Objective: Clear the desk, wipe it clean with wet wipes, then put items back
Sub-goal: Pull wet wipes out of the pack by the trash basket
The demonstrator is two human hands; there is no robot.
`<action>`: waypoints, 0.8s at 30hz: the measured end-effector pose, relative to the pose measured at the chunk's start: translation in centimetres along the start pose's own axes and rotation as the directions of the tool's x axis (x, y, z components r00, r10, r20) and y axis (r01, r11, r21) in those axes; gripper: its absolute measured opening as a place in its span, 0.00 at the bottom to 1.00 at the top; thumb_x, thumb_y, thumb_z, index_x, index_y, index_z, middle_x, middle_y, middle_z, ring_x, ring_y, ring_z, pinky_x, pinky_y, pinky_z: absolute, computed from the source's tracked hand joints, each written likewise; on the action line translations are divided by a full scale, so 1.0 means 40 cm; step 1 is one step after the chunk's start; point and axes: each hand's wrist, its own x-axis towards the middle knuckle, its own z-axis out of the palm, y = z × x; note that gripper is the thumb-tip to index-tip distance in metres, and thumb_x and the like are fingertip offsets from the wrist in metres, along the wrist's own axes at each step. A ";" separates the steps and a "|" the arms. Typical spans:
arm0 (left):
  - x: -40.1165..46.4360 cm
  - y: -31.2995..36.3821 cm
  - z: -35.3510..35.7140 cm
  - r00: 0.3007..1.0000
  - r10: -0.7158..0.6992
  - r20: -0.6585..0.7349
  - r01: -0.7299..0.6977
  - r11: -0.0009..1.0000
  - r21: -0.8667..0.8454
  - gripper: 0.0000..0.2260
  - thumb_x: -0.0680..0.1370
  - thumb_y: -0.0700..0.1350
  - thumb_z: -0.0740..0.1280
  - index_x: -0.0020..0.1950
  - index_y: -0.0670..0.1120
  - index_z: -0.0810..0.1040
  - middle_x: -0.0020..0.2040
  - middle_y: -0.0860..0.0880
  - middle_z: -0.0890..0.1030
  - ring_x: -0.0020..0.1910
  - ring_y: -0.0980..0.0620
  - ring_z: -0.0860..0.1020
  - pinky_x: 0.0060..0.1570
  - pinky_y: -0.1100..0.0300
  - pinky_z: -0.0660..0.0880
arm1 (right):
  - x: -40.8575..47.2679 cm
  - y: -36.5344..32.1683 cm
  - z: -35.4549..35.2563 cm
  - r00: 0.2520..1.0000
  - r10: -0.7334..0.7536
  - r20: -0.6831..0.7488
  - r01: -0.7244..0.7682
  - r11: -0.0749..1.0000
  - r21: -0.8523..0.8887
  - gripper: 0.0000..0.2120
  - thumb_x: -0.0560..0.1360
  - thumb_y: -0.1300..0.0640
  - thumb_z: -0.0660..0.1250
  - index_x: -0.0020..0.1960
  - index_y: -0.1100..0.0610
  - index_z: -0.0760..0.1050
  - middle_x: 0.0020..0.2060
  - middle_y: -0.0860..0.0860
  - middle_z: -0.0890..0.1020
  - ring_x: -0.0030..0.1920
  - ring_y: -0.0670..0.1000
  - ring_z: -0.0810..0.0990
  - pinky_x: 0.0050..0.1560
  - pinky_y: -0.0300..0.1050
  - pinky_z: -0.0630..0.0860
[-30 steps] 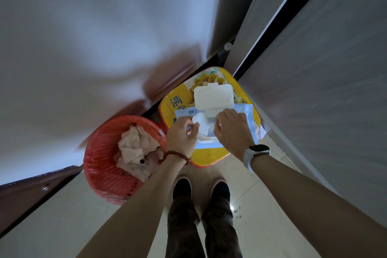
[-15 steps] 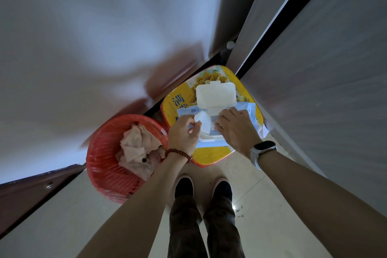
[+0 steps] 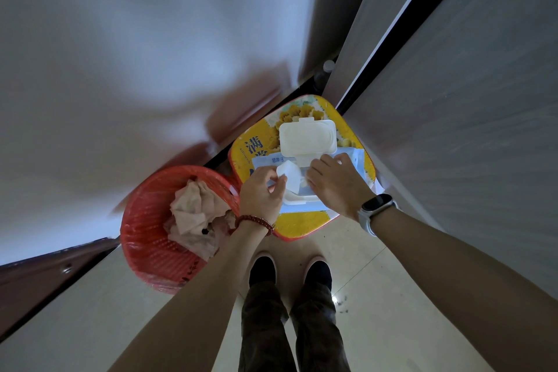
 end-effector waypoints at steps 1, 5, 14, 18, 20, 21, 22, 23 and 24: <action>0.000 -0.002 0.001 1.000 0.003 -0.004 -0.003 1.000 0.001 0.07 0.74 0.37 0.66 0.38 0.34 0.76 0.41 0.39 0.79 0.40 0.51 0.74 0.35 0.80 0.69 | -0.001 0.000 0.000 1.000 -0.013 0.003 0.013 1.000 -0.004 0.11 0.58 0.64 0.77 0.32 0.59 0.74 0.28 0.53 0.75 0.30 0.55 0.74 0.30 0.45 0.69; 0.000 -0.003 -0.001 1.000 0.010 0.001 -0.010 1.000 0.005 0.07 0.74 0.37 0.66 0.38 0.34 0.76 0.41 0.38 0.79 0.40 0.51 0.74 0.36 0.79 0.70 | 0.004 -0.004 0.004 0.999 -0.032 0.004 0.032 0.999 -0.006 0.12 0.57 0.65 0.77 0.32 0.60 0.74 0.28 0.54 0.76 0.30 0.56 0.74 0.30 0.45 0.71; -0.003 0.013 -0.006 1.000 0.014 -0.004 -0.014 1.000 -0.014 0.07 0.73 0.35 0.66 0.38 0.33 0.76 0.37 0.45 0.74 0.38 0.51 0.72 0.34 0.81 0.67 | 0.011 0.004 0.008 0.996 -0.088 0.006 0.088 0.992 -0.091 0.07 0.61 0.66 0.71 0.32 0.60 0.73 0.27 0.54 0.73 0.29 0.54 0.72 0.28 0.45 0.69; 0.001 0.003 -0.004 1.000 0.018 -0.005 -0.018 1.000 -0.018 0.07 0.73 0.36 0.66 0.38 0.33 0.75 0.38 0.40 0.77 0.40 0.50 0.74 0.35 0.80 0.69 | 0.009 0.009 0.009 1.000 -0.010 -0.028 0.009 0.999 -0.031 0.09 0.62 0.69 0.70 0.36 0.61 0.71 0.29 0.57 0.73 0.29 0.55 0.72 0.27 0.45 0.65; 0.002 0.000 -0.003 1.000 0.016 -0.005 -0.016 1.000 -0.024 0.07 0.73 0.36 0.66 0.38 0.34 0.75 0.38 0.42 0.76 0.40 0.50 0.74 0.35 0.80 0.69 | 0.013 0.007 0.008 0.994 0.099 -0.053 -0.096 0.994 0.055 0.12 0.62 0.69 0.71 0.37 0.61 0.69 0.29 0.57 0.73 0.29 0.55 0.72 0.27 0.44 0.64; 0.002 0.000 -0.003 1.000 0.016 -0.005 -0.016 1.000 -0.019 0.07 0.73 0.36 0.66 0.38 0.34 0.75 0.38 0.43 0.76 0.39 0.50 0.74 0.35 0.80 0.69 | 0.013 0.006 0.006 0.981 0.181 -0.062 -0.172 0.976 0.133 0.12 0.62 0.69 0.72 0.38 0.62 0.70 0.30 0.57 0.74 0.29 0.56 0.73 0.26 0.44 0.66; 0.001 -0.002 -0.003 1.000 0.020 -0.004 -0.020 1.000 -0.014 0.07 0.74 0.37 0.66 0.38 0.34 0.75 0.38 0.44 0.76 0.39 0.49 0.75 0.36 0.78 0.70 | 0.010 0.004 0.004 0.965 0.252 -0.067 -0.232 0.948 0.219 0.11 0.63 0.69 0.73 0.38 0.62 0.71 0.31 0.57 0.75 0.29 0.56 0.74 0.26 0.44 0.68; 0.001 -0.003 -0.003 1.000 0.025 -0.003 -0.025 1.000 -0.008 0.07 0.74 0.37 0.67 0.38 0.34 0.75 0.38 0.43 0.77 0.39 0.49 0.75 0.36 0.76 0.71 | 0.003 0.001 0.001 0.957 0.281 -0.068 -0.251 0.925 0.284 0.10 0.64 0.68 0.73 0.39 0.62 0.72 0.32 0.57 0.76 0.31 0.57 0.75 0.27 0.45 0.69; 0.001 -0.004 -0.002 1.000 0.027 -0.004 -0.027 1.000 -0.003 0.07 0.74 0.37 0.67 0.38 0.34 0.75 0.39 0.42 0.78 0.40 0.48 0.75 0.35 0.75 0.71 | -0.006 -0.002 -0.003 0.962 0.267 -0.054 -0.236 0.918 0.318 0.10 0.65 0.67 0.73 0.42 0.62 0.74 0.34 0.57 0.77 0.33 0.58 0.76 0.29 0.46 0.70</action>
